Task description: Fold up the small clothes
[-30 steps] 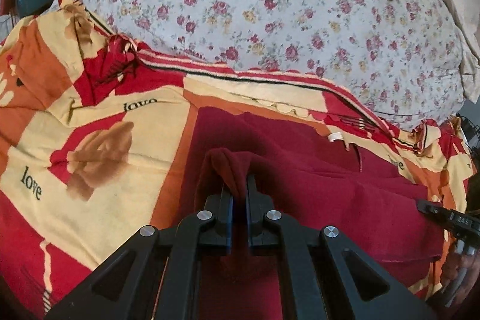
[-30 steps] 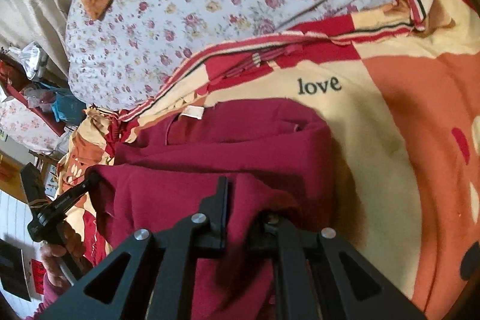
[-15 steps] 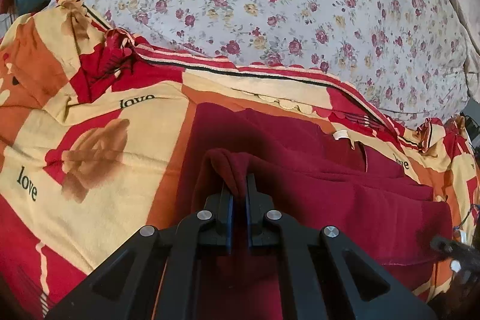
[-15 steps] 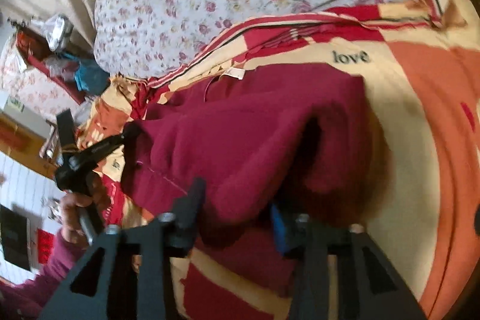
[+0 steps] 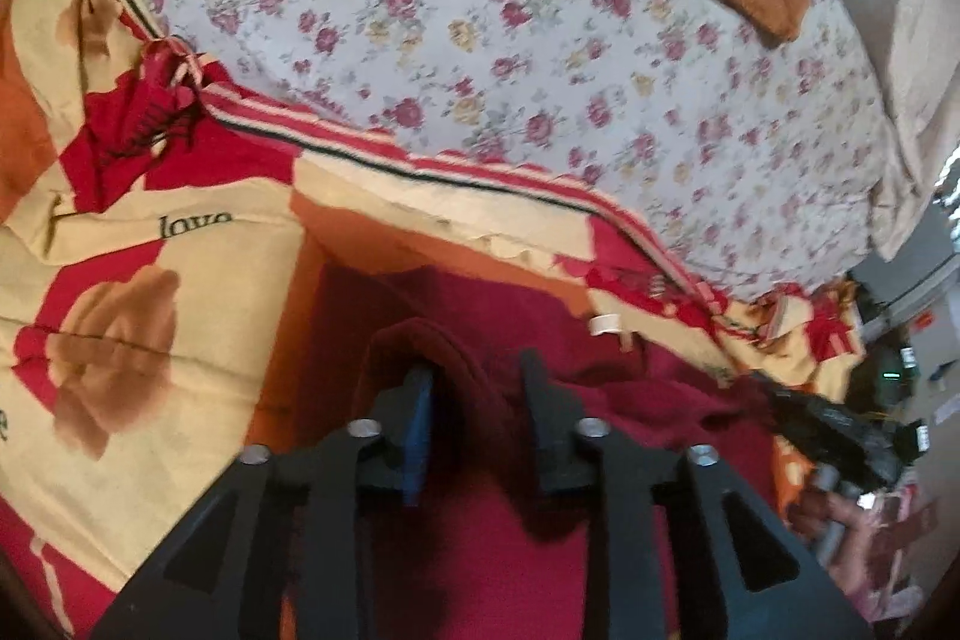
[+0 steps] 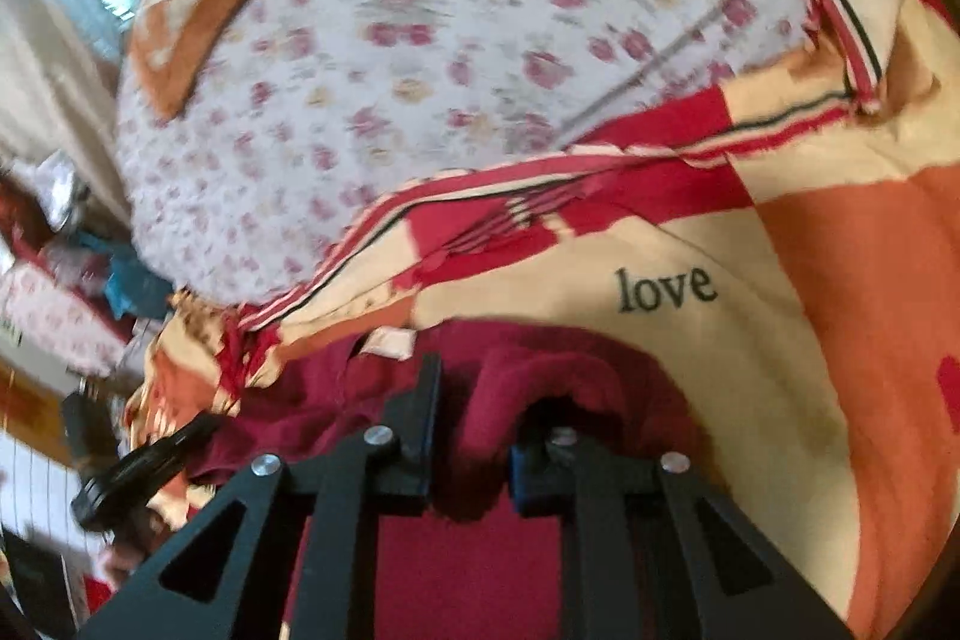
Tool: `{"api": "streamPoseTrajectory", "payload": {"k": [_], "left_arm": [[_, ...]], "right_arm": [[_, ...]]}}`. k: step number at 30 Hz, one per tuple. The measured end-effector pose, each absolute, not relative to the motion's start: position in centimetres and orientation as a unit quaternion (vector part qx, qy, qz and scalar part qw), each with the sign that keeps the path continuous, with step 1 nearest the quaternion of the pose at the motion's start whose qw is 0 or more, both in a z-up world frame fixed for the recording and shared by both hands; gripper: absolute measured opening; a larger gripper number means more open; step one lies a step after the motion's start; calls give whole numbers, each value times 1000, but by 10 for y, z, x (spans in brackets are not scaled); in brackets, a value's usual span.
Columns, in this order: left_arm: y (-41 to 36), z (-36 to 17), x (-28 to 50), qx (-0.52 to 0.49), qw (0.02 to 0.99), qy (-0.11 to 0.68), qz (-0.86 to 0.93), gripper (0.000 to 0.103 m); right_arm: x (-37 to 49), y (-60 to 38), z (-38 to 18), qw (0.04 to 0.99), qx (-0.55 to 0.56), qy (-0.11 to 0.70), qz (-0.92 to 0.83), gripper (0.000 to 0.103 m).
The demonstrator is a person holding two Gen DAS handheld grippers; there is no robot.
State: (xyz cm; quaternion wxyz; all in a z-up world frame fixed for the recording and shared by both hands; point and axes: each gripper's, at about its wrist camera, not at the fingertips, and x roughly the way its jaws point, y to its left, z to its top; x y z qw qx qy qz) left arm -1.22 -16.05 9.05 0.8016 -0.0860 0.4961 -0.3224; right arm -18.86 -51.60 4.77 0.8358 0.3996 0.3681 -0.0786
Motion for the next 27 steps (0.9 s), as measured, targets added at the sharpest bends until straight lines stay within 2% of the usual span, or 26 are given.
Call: {"api": "streamPoseTrajectory", "payload": {"k": [1,3,4,5,6,8,12,14,17,20,23,27], "left_arm": [[-158,96,-12,-91,804,490,-326,28],[-151,109,-13,-94,819,469,-317,41],[-146,113,-12,-97,824,462,-313,42],[-143,117,-12,-100,826,458,-312,42],[-141,119,-12,-99,828,456,-312,42],[-141,120,-15,-87,829,456,-310,42],[-149,105,-23,-52,836,463,-289,42],[-156,87,-23,-30,836,477,-268,42],[-161,58,-20,-18,831,501,-239,42],[-159,34,-16,-14,826,517,-223,42],[-158,30,-18,-10,835,501,-227,43],[-156,35,-20,-9,835,504,-222,43]], "right_arm": [[-186,-519,42,832,405,370,-83,20],[-183,-520,38,829,409,372,-85,24],[-183,-519,39,830,409,371,-84,26],[-185,-517,41,832,407,368,-83,31],[-187,-515,46,836,401,366,-83,45],[-198,-509,62,851,379,348,-102,60],[-213,-501,90,880,339,314,-109,60],[-207,-488,92,888,295,337,-101,55],[-190,-479,75,880,259,384,-110,46],[-174,-489,47,861,264,412,-138,46],[-163,-502,20,843,275,434,-159,43],[-167,-504,23,845,274,432,-157,43]]}}
